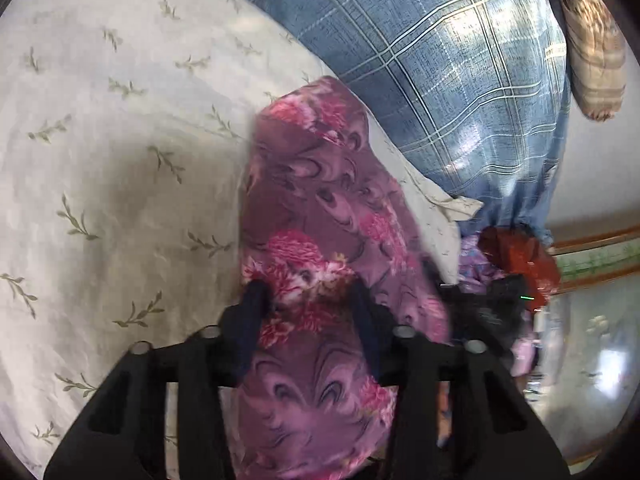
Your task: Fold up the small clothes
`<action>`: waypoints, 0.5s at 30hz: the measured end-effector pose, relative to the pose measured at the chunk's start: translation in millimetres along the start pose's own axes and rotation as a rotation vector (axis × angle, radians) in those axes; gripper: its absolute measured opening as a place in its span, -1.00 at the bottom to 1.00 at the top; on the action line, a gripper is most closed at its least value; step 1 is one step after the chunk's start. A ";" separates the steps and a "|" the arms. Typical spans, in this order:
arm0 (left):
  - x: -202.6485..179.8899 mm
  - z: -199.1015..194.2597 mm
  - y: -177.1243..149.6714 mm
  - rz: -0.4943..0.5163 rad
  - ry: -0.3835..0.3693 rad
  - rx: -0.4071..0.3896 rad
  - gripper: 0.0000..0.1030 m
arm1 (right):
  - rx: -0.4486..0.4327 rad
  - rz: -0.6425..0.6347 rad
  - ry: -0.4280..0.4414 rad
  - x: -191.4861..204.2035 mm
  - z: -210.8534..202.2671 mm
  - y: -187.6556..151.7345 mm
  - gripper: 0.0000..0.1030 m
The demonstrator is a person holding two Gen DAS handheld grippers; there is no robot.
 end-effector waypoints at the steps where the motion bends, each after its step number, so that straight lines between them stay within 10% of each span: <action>1: -5.5 -4.6 -1.1 0.020 -0.011 -0.016 -0.38 | -0.022 -0.036 0.064 18.6 -11.3 2.7 -0.77; 7: -14.5 -49.5 3.2 0.045 -0.048 -0.151 -0.59 | -0.060 -0.061 0.367 93.0 -39.6 11.1 -0.77; 9: -5.6 -55.0 5.4 0.075 0.033 -0.173 -0.58 | -0.027 -0.024 0.315 80.8 -9.5 7.4 -0.76; 13: 13.1 -54.8 3.9 0.016 0.075 -0.139 -0.62 | 0.053 0.003 -0.063 12.2 61.0 -6.5 -0.67; 15: 8.5 -64.6 1.1 0.023 0.046 -0.144 -0.63 | 0.049 0.080 0.031 5.8 43.8 -6.5 -0.49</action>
Point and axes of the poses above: each gripper's, at about its wrist camera, not at the fingertips, and z roughly the way its jaws point, x to its left, y to its top, the point moved 9 cm from there along z, roughly the way its jaws point, and after that the axes turned 12 degrees about -y, right-handed, at the moved point
